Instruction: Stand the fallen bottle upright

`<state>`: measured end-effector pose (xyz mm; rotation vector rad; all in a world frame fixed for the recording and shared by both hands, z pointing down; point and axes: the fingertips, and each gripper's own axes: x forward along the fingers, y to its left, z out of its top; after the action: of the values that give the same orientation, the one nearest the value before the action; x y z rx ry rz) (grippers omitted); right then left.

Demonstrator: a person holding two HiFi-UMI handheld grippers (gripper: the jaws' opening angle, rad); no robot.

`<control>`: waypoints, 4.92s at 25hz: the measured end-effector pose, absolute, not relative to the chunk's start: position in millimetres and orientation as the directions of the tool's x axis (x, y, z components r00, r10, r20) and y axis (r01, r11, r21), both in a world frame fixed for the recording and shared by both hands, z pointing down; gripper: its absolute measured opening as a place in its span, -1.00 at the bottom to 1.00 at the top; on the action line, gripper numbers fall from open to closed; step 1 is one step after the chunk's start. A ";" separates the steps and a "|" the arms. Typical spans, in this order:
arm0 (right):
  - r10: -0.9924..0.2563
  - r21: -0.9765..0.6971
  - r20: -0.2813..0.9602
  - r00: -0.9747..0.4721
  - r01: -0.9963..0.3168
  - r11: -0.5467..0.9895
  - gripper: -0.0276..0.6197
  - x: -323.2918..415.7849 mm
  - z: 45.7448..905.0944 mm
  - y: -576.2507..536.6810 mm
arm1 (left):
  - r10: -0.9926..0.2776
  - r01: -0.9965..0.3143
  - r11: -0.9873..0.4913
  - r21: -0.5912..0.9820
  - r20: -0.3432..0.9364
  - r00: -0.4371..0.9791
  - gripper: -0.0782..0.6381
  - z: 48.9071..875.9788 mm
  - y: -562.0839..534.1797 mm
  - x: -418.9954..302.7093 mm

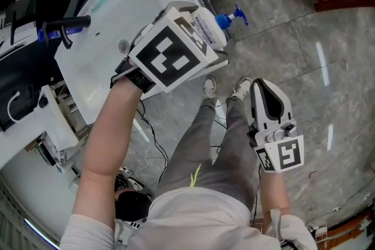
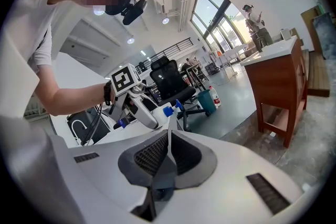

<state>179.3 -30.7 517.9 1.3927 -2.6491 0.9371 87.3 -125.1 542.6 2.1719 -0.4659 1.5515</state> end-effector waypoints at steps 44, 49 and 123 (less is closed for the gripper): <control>-0.730 -0.464 0.240 -0.640 -0.736 0.493 -0.77 175.3 485.2 -14.1 | -0.157 -0.503 -0.859 0.095 0.886 0.436 0.63 514.6 -123.4 90.2; -0.724 -0.452 0.245 -0.645 -0.737 0.503 -0.77 170.6 481.3 -16.8 | -0.200 -0.494 -0.867 0.072 0.857 0.475 0.63 508.1 -125.4 92.1; -0.556 -0.367 0.362 -0.748 -0.663 0.653 -0.77 65.1 458.4 -18.9 | -0.655 -0.652 -0.754 0.083 -0.013 0.756 0.62 421.3 -153.8 32.1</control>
<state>65.1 -18.9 458.4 0.9920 -2.6533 0.7175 32.1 -153.8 421.3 2.8748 -1.0714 -0.0638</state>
